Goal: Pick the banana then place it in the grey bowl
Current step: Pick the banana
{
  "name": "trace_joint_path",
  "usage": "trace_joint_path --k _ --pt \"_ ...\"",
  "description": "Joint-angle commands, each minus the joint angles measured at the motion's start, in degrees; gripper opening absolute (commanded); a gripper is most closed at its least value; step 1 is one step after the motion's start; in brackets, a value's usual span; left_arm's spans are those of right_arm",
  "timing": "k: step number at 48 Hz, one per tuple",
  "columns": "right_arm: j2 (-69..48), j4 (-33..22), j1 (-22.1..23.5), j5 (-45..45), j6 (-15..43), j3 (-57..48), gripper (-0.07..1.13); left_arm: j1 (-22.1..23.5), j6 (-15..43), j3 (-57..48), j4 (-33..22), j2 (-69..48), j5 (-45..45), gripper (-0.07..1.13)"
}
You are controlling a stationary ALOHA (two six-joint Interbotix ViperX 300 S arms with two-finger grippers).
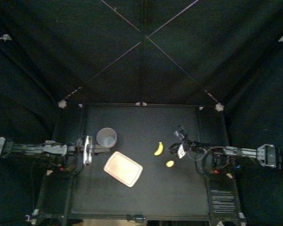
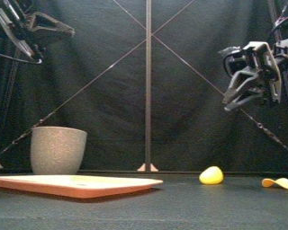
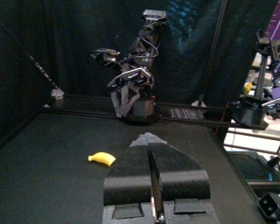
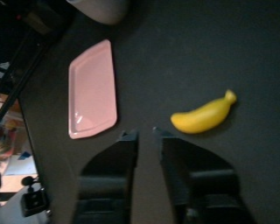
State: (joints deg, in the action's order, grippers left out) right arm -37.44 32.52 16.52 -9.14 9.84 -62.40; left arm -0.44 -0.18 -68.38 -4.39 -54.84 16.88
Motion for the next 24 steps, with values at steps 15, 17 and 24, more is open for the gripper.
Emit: trace_joint_path --k 15,17,24 --pt "3.1 1.0 5.6 -15.5 14.4 4.8 1.02 0.2 -0.1 -0.9 -4.7 0.4 0.3 -0.02" --pt "3.2 -0.3 5.5 -15.3 14.7 5.5 1.02 0.2 -0.1 -0.9 -4.9 0.4 0.3 -0.02" --pt "5.4 -2.4 6.4 -15.3 17.6 7.7 1.02 0.1 -0.1 -0.8 -4.9 0.4 0.3 -0.02"
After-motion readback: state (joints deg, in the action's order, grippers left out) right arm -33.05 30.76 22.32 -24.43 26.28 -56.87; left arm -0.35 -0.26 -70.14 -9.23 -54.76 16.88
